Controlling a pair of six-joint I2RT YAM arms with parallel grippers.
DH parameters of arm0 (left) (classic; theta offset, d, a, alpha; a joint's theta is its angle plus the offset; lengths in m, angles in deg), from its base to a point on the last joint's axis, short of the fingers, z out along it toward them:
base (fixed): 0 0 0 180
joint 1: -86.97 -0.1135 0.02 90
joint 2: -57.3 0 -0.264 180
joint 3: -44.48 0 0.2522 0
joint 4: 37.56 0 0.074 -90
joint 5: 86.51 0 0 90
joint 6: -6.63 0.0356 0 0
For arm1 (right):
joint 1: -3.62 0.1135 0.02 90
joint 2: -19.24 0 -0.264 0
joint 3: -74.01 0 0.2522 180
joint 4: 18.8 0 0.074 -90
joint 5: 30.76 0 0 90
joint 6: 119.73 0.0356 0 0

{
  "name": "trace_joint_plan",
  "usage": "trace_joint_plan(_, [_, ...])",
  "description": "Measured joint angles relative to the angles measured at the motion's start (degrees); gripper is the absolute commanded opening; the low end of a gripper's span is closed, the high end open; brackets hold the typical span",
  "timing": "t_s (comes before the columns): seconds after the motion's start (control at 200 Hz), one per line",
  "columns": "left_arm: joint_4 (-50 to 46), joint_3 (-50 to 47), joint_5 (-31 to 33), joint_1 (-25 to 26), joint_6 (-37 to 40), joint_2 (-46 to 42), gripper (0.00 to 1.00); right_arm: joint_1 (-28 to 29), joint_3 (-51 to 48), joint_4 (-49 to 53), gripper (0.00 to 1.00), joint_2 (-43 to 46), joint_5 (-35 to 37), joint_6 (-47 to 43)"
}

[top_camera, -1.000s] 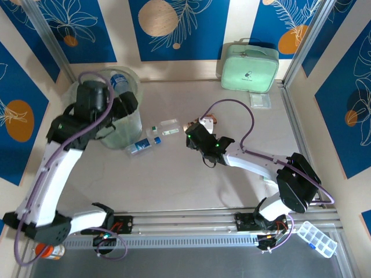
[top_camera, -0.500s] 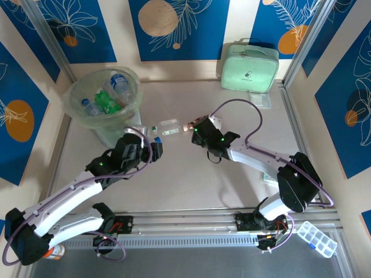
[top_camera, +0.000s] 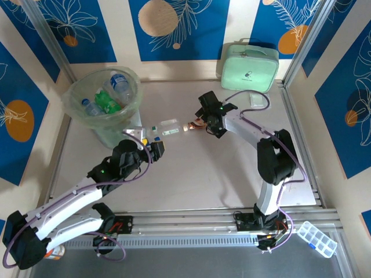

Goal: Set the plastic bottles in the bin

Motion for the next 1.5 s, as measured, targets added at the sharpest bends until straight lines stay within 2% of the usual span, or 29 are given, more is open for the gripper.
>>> trace_joint_plan(0.15, [0.70, -1.46, 0.92, 0.00, 0.02, -3.80, 0.73, -2.01, 6.47, 1.70, 1.00, -6.95, -2.80, 4.42])
trace_joint_plan(0.375, [2.21, -2.67, 1.97, 0.00, 0.00, -5.88, 0.73, -3.41, 12.68, 2.64, 0.96, -13.00, -5.99, 9.03])
trace_joint_plan(0.49, [2.23, -2.71, 2.34, 0.00, 0.00, -5.77, 0.73, -3.98, 15.45, 3.50, 0.91, -15.89, -6.58, 10.71])
trace_joint_plan(0.72, [2.40, -2.71, 2.62, 0.00, -0.02, -5.22, 0.73, -4.42, 15.80, 5.20, 0.74, -18.12, -6.45, 12.61])
trace_joint_plan(0.86, [2.49, -2.71, 3.02, 0.00, 0.00, -5.01, 0.73, -4.79, 15.61, 4.76, 0.56, -18.12, -6.51, 13.07])
trace_joint_plan(0.96, [2.75, -2.71, 3.06, 0.00, 0.00, -4.74, 0.73, -5.07, 14.75, 3.87, 0.49, -17.99, -6.58, 13.09])
trace_joint_plan(1.0, [2.86, -2.71, 3.04, 0.00, 0.00, -4.46, 0.73, -5.20, 14.08, 3.23, 0.45, -17.55, -6.75, 12.96])
trace_joint_plan(1.271, [3.10, -2.71, 2.78, 0.00, 0.04, -2.64, 0.76, -5.38, 4.74, 2.62, 0.45, -9.29, -6.32, 10.60])
trace_joint_plan(1.356, [3.30, -2.71, 2.19, 0.00, 0.02, -1.79, 0.79, -5.07, 1.57, 2.49, 0.45, -4.63, -5.92, 8.70])
trace_joint_plan(1.421, [3.54, -2.69, 1.20, 0.00, 0.26, -0.74, 0.87, -4.70, -0.85, 2.16, 0.45, -0.35, -5.46, 6.78])
trace_joint_plan(1.501, [4.55, -2.47, -1.22, 0.00, 0.35, 1.77, 0.91, -3.98, -3.65, 0.92, 0.44, 4.52, -5.27, 3.76])
